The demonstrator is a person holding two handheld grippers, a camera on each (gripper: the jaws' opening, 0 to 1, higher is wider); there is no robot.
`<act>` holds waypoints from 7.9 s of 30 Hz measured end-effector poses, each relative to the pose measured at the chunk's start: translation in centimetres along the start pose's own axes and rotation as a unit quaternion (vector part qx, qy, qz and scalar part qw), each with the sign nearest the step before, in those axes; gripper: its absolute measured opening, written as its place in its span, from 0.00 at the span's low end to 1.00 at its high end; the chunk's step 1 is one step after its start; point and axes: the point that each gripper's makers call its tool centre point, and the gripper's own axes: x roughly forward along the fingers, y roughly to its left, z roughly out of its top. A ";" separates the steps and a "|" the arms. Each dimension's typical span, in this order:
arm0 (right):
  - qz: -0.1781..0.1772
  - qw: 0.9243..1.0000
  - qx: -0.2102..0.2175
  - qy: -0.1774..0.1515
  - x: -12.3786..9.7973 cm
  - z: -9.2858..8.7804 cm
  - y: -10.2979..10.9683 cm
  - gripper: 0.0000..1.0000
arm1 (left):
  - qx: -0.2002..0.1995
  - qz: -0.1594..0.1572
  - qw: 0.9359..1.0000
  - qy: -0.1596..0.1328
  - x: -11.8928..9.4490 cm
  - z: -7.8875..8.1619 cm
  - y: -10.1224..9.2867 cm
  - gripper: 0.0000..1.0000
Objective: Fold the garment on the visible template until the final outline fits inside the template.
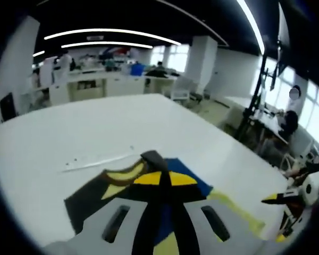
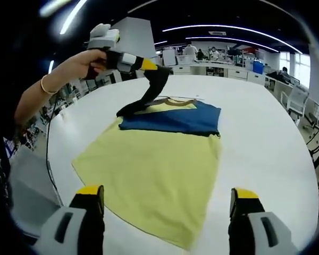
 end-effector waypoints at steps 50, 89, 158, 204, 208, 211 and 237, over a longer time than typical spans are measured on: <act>-0.021 0.997 0.068 -0.019 0.8 -0.2 -2.9 0.95 | 0.081 -0.125 0.989 0.023 4.9 -9.6 -9.0 0.47; -0.008 0.996 0.060 -0.068 7.3 7.9 -5.9 0.54 | 0.159 0.000 0.987 -0.006 -5.6 -9.8 6.8 0.80; -0.081 0.995 0.052 -0.014 13.4 8.0 -10.7 0.02 | 0.239 0.102 0.960 0.100 -7.2 -17.6 13.5 0.04; -0.011 0.998 0.031 0.062 1.3 -1.1 -2.1 0.92 | 0.064 0.043 0.992 0.097 -19.3 -21.3 6.2 0.92; -0.041 0.997 0.041 0.058 0.9 -2.0 -3.1 0.85 | 0.066 0.047 0.991 0.109 -19.7 -22.3 5.9 0.87; -0.045 0.996 0.043 0.062 0.8 -2.7 -3.3 0.80 | 0.066 0.051 0.990 0.114 -19.9 -22.8 5.7 0.80; -0.116 0.987 0.081 0.079 -1.2 -7.3 -4.1 0.21 | -0.016 0.095 0.981 0.169 -21.5 -27.3 4.5 0.26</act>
